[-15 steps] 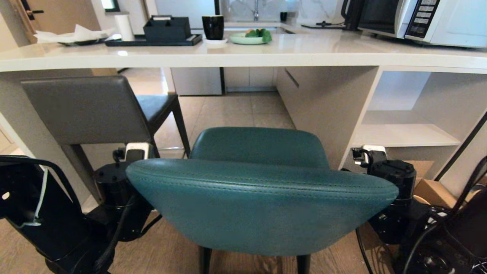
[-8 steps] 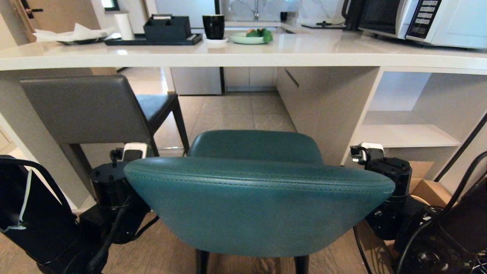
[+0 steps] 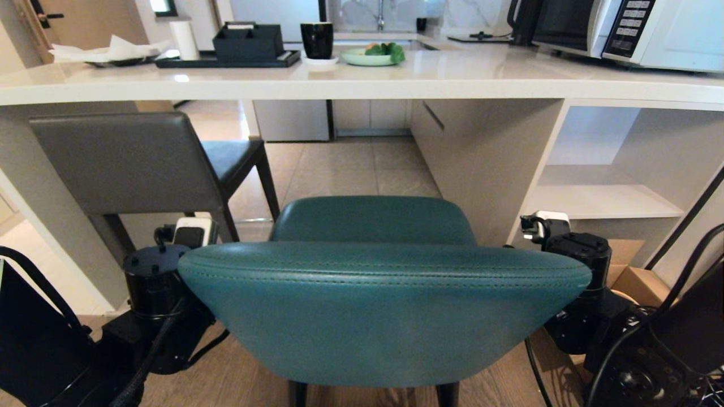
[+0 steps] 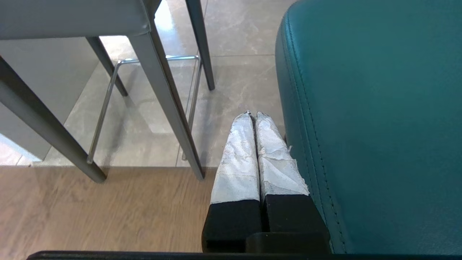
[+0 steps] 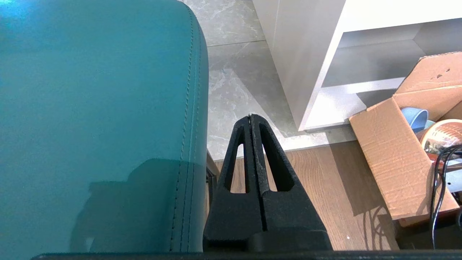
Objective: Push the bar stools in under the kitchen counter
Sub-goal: Pull the blue chair out from under the dining table
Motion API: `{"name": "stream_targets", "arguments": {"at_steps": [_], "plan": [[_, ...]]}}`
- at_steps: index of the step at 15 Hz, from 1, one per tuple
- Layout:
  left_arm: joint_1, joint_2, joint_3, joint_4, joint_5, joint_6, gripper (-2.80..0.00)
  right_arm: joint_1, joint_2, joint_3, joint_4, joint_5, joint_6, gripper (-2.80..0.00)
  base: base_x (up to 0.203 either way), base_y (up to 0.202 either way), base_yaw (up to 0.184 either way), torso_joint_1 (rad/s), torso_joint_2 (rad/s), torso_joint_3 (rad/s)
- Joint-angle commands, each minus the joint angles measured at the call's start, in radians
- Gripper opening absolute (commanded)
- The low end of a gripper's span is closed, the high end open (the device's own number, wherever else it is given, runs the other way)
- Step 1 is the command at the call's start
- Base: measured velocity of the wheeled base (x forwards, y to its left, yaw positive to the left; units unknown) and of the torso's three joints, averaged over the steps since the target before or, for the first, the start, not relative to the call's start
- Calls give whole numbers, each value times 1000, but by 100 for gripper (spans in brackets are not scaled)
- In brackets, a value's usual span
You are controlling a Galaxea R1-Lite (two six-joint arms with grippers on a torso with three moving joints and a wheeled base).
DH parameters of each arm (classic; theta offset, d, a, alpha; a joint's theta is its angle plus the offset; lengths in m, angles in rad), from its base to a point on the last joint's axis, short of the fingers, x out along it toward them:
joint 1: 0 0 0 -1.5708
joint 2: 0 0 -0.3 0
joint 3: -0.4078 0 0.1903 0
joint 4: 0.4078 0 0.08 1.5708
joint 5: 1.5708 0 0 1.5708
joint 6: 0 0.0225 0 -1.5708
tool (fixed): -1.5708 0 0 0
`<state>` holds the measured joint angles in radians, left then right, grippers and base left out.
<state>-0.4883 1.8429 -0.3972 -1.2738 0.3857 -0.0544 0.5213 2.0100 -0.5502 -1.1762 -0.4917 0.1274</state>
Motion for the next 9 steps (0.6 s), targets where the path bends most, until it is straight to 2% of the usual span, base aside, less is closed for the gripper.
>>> {"name": "stream_targets", "arguments": {"at_steps": [1,3,6,7,9], "plan": [[-67,-21,-2,-12,-1,-13,-280,0,13,2,0,-4,0,-280,0,0,0,0,0,0],[-55,-16,-9,-13,0,-27,-280,-5,6,7,-3,-4,2,-280,0,0,0,0,0,0],[38,9,-34,-33,7,-26,-280,-88,-9,5,-4,-3,1,-280,0,0,0,0,0,0],[73,21,-37,-63,3,-26,-280,-119,-14,4,-5,-2,0,-280,0,0,0,0,0,0],[99,51,-39,-136,-2,-24,-280,-139,-24,0,-10,4,5,-280,0,0,0,0,0,0]]}}
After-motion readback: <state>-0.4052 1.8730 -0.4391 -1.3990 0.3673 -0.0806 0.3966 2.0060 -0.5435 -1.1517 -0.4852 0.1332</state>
